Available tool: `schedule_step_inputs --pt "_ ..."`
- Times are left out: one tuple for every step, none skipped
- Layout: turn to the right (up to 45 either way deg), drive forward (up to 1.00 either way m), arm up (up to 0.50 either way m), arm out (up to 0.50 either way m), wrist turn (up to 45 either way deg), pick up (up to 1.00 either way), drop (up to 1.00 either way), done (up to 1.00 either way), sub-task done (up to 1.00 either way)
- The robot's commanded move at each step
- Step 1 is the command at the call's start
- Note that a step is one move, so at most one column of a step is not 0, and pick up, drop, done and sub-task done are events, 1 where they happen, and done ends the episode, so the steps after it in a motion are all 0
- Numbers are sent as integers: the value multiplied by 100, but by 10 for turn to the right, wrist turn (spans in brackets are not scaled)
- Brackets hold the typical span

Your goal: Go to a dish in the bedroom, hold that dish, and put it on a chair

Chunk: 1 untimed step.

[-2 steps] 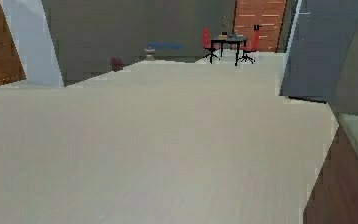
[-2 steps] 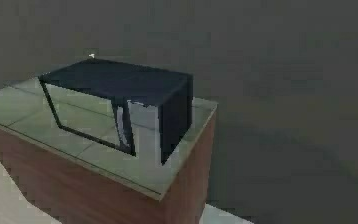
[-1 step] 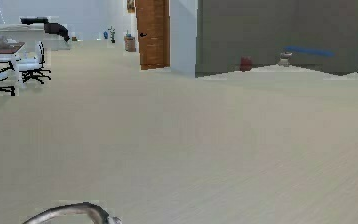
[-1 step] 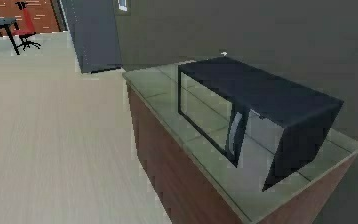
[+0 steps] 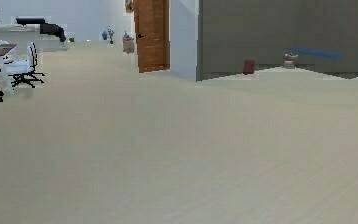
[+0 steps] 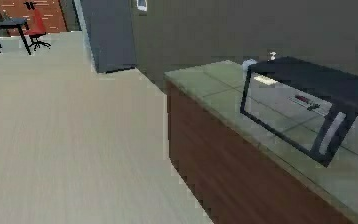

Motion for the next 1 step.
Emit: schedule_step_inputs --pt "450 0 0 0 0 0 0 0 0"
